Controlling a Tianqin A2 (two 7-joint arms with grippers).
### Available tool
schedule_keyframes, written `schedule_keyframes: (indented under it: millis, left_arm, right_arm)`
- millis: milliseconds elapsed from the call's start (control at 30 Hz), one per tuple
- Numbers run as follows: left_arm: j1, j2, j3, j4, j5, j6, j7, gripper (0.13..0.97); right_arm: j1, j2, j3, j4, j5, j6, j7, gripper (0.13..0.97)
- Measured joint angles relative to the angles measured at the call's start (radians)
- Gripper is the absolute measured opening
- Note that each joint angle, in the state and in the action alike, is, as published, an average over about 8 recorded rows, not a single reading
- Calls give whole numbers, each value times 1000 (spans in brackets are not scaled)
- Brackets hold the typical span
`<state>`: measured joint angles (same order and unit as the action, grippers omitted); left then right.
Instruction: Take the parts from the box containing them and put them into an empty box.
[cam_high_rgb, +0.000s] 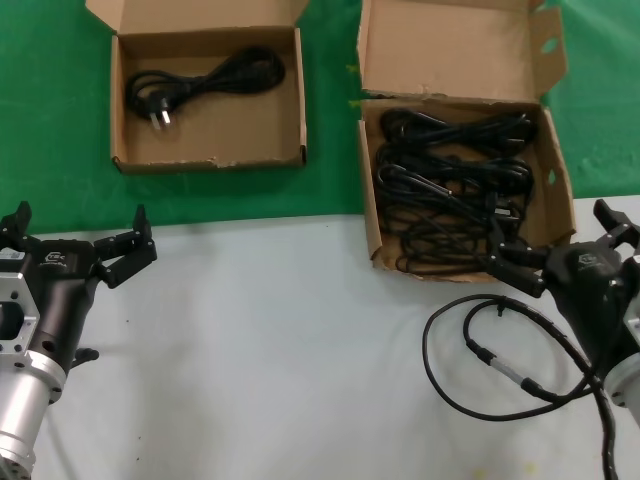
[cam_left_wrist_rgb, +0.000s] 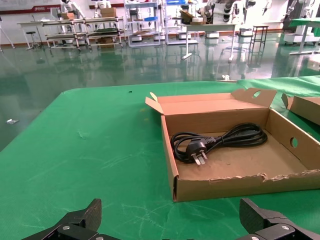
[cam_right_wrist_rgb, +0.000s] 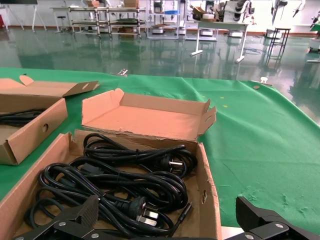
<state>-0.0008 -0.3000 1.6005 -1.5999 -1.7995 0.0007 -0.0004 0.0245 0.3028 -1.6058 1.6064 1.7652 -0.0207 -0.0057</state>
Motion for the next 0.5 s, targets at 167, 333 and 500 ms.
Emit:
schedule_keyframes:
  millis: [167, 333, 500]
  left_arm:
    - [0, 0, 0, 0, 0, 0, 0, 966]
    - [0, 0, 0, 0, 0, 0, 0, 966]
    - [0, 0, 0, 0, 0, 0, 0, 966]
  right_arm:
    - [0, 0, 0, 0, 0, 0, 0, 966]
    - [0, 0, 0, 0, 0, 0, 0, 966]
    - [0, 0, 0, 0, 0, 0, 0, 966]
